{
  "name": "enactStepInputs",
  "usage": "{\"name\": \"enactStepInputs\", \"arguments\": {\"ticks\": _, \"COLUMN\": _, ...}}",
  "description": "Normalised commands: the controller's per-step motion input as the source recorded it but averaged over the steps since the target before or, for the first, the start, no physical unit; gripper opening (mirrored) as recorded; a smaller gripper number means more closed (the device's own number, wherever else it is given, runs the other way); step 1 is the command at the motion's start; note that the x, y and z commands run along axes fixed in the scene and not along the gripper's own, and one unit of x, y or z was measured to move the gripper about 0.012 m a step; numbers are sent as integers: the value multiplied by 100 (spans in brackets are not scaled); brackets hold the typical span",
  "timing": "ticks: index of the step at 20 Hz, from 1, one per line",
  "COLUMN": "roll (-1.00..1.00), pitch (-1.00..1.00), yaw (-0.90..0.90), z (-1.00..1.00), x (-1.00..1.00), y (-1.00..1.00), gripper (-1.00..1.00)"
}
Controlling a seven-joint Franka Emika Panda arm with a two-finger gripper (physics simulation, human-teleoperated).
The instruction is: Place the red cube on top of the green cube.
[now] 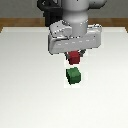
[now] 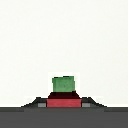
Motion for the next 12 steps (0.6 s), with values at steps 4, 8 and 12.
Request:
{"name": "enactStepInputs", "arguments": {"ticks": 4, "roll": 0, "pitch": 0, "yaw": 0, "z": -75, "x": 0, "y": 0, "gripper": -100}}
{"name": "enactStepInputs", "arguments": {"ticks": 8, "roll": 0, "pitch": 0, "yaw": 0, "z": -50, "x": 0, "y": 0, "gripper": 100}}
{"name": "enactStepInputs", "arguments": {"ticks": 12, "roll": 0, "pitch": 0, "yaw": 0, "z": 0, "x": 0, "y": 0, "gripper": 100}}
